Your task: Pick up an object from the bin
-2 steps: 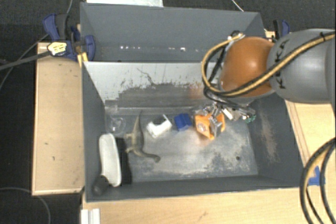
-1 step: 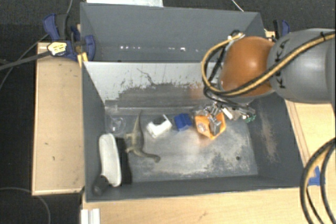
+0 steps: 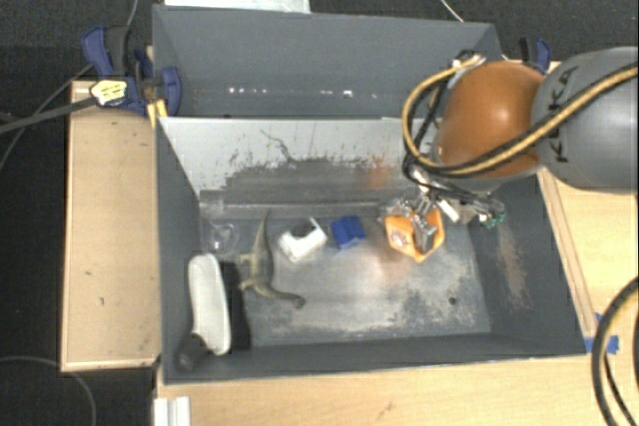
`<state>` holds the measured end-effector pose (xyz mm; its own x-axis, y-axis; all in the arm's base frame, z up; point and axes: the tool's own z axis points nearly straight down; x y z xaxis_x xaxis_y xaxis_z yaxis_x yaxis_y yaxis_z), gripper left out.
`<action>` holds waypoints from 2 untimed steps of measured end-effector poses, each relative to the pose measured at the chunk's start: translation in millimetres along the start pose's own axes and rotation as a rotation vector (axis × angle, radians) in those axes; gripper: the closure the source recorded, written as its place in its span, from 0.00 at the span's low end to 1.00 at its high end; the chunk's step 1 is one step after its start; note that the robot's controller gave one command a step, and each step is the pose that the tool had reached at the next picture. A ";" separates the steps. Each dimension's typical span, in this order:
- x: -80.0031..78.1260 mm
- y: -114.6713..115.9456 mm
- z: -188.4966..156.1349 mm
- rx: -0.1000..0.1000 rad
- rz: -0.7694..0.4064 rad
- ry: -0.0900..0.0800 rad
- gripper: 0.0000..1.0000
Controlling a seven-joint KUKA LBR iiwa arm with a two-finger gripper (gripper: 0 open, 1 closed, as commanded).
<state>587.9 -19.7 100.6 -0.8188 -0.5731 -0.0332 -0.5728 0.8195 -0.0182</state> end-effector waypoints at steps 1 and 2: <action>-8.7 9.0 -54.8 0.002 0.018 -0.005 1.00; -19.4 19.9 -109.9 0.004 0.027 -0.009 1.00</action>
Offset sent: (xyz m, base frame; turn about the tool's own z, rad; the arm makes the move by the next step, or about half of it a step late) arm -0.0015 0.0263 0.1057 0.0290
